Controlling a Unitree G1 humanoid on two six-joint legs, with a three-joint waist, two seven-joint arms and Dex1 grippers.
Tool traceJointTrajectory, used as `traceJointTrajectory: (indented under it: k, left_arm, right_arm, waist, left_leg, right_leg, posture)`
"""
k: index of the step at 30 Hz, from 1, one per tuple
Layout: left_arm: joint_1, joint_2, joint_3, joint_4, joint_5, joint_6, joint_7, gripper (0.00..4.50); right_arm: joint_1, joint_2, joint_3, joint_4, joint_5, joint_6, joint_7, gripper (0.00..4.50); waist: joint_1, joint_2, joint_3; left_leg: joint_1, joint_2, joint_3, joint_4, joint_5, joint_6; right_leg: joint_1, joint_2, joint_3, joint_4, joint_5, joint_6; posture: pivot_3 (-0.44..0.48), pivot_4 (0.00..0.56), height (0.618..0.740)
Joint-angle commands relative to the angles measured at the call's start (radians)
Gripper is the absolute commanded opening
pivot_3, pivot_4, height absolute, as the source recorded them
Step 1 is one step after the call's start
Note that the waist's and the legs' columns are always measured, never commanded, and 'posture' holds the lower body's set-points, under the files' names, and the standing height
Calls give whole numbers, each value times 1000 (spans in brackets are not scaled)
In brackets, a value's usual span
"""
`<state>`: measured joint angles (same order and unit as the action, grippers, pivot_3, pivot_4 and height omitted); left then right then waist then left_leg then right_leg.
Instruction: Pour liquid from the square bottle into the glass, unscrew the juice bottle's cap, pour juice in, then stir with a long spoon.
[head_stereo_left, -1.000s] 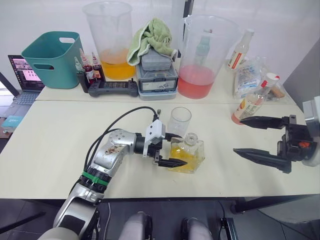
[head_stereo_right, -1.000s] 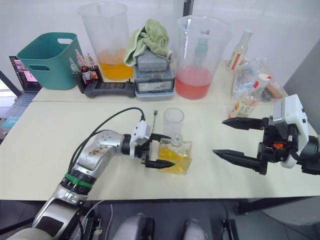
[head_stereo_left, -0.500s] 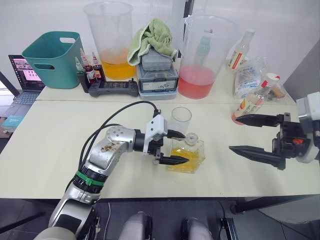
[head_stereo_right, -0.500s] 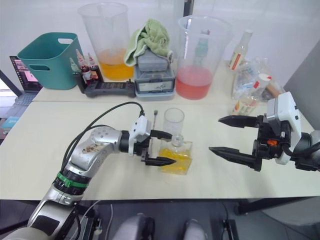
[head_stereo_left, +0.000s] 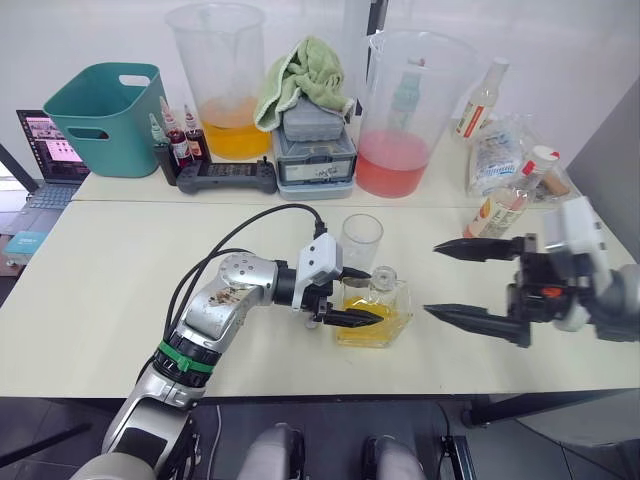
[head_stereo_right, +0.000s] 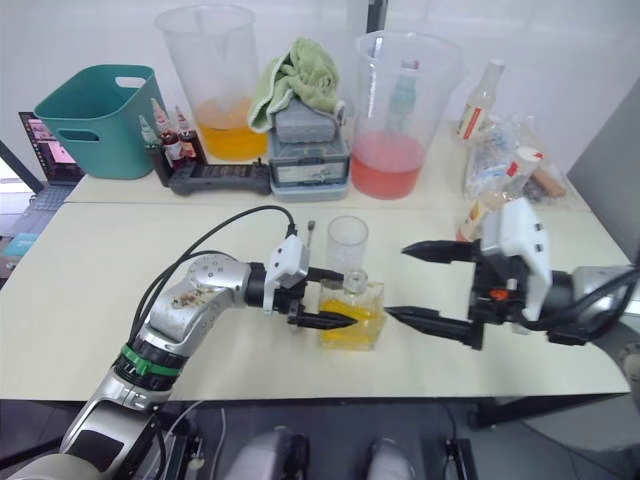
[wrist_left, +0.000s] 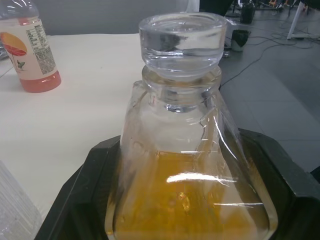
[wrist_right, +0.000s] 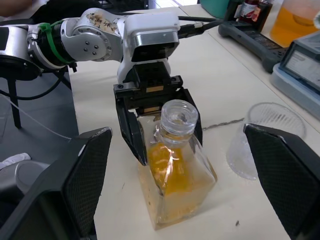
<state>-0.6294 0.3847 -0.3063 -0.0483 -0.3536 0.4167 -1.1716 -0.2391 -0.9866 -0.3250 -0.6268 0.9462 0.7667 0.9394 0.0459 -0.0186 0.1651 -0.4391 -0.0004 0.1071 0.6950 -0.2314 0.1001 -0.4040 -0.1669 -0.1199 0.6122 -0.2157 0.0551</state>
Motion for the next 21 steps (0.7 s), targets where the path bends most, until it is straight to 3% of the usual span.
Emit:
traceJointTrajectory:
  k: [1,7,14,15,21]
  left_arm:
    - [-19,4,-5,-38,-4,-4,-12,2787]
    - [-16,18,-9,-50,-5,-4,-19,2787]
    - [-13,26,-13,-45,2,-11,-17,2787]
    - [-13,25,-13,-44,3,-11,-16,2787]
    - [-5,28,-21,-52,14,-12,-6,2787]
  right_arm:
    - [-46,26,71,-27,-42,-41,-24,4500]
    - [-111,105,208,26,-139,-71,-60,4500]
    - [-132,161,269,88,-210,-97,-63,4500]
    - [-133,166,274,92,-217,-102,-61,3953]
    - [-127,199,267,96,-204,-106,-46,1933]
  waist:
    - [-2,0,0]
    - [-4,0,0]
    - [-5,0,0]
    - [-5,0,0]
    - [-5,0,0]
  left_leg:
    - [0,0,0,0,0,0]
    - [0,0,0,0,0,0]
    - [0,0,1,0,0,0]
    - [0,0,1,0,0,-1]
    - [0,0,1,0,0,-1]
  right_leg:
    - [0,0,0,0,0,0]
    - [0,0,0,0,0,0]
    - [0,1,0,1,0,0]
    - [0,2,0,1,0,0]
    - [0,2,0,1,0,0]
  posture:
    - [0,150,739]
    - [0,150,739]
    - [0,150,739]
    - [0,150,739]
    - [0,150,739]
